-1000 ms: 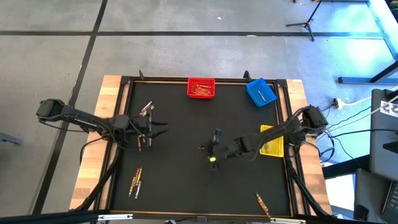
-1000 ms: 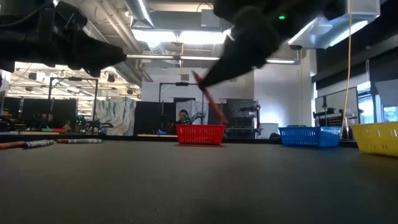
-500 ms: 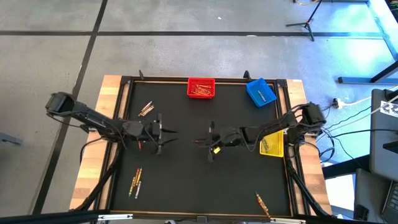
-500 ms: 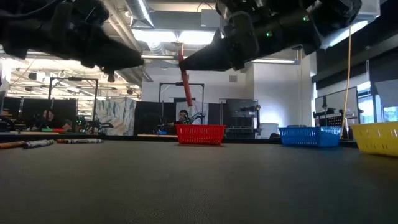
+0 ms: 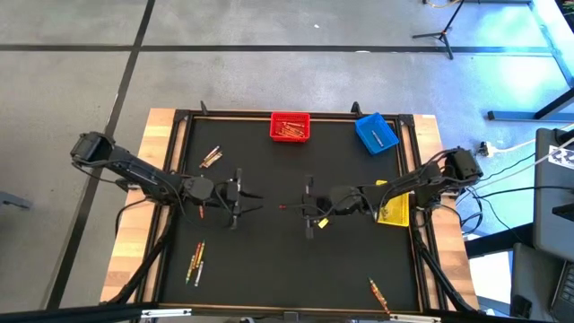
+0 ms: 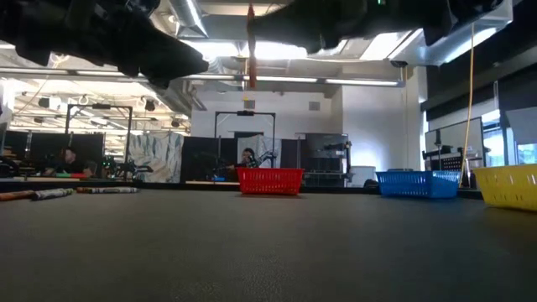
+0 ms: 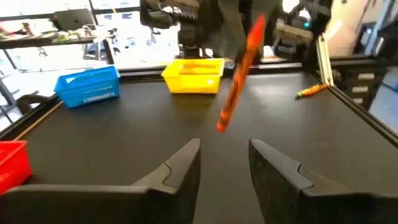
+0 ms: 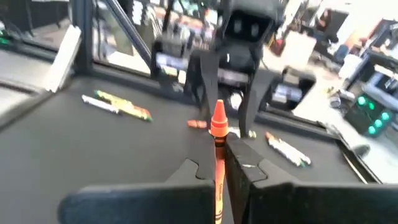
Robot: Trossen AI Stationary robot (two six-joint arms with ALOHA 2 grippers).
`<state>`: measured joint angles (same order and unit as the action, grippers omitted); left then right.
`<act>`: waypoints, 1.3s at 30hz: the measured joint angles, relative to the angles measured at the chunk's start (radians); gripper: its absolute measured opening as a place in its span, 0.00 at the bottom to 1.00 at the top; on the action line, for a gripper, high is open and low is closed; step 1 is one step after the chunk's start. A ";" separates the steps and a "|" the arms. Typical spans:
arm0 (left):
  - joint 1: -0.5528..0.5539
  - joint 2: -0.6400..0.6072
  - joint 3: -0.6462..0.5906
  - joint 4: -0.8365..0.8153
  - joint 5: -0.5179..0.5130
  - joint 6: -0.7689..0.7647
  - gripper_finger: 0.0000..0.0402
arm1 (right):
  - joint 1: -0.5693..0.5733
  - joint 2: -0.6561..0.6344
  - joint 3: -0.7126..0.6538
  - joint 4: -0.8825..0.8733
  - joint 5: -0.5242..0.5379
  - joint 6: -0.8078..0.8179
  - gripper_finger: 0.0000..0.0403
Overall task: Sort crayons
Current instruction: Put the orange crayon into the red bin
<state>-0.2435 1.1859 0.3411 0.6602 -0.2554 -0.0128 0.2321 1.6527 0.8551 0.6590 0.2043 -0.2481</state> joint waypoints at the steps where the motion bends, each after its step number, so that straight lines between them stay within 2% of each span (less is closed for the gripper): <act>1: -0.006 0.015 0.008 0.001 -0.001 0.010 0.32 | -0.001 0.000 0.000 0.023 0.000 0.000 0.02; 7: -0.018 0.154 0.113 0.020 -0.045 0.151 0.32 | -0.003 0.006 0.000 0.077 -0.040 0.005 0.02; 14: -0.016 0.234 0.224 0.021 -0.083 0.181 0.32 | 0.004 0.007 0.000 0.076 -0.047 0.008 0.02; 21: 0.015 0.236 0.256 0.017 0.039 0.176 0.31 | 0.004 0.007 0.000 0.070 -0.032 0.001 0.02; 24: 0.029 0.236 0.257 0.009 0.076 0.176 0.25 | 0.012 0.007 0.000 0.076 -0.032 0.001 0.02; 30: 0.051 0.236 0.258 -0.006 0.120 0.188 0.05 | 0.010 0.007 0.000 0.078 -0.032 0.032 0.04; 34: 0.051 0.233 0.258 -0.010 0.080 0.208 0.04 | 0.020 -0.001 0.002 0.044 0.037 0.080 0.10; 39: 0.076 0.214 0.258 -0.027 -0.037 0.267 0.04 | 0.094 -0.122 0.003 -0.173 0.182 0.085 0.23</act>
<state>-0.1673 1.3997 0.5994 0.6330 -0.2927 0.2544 0.3260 1.5308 0.8577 0.4862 0.3866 -0.1635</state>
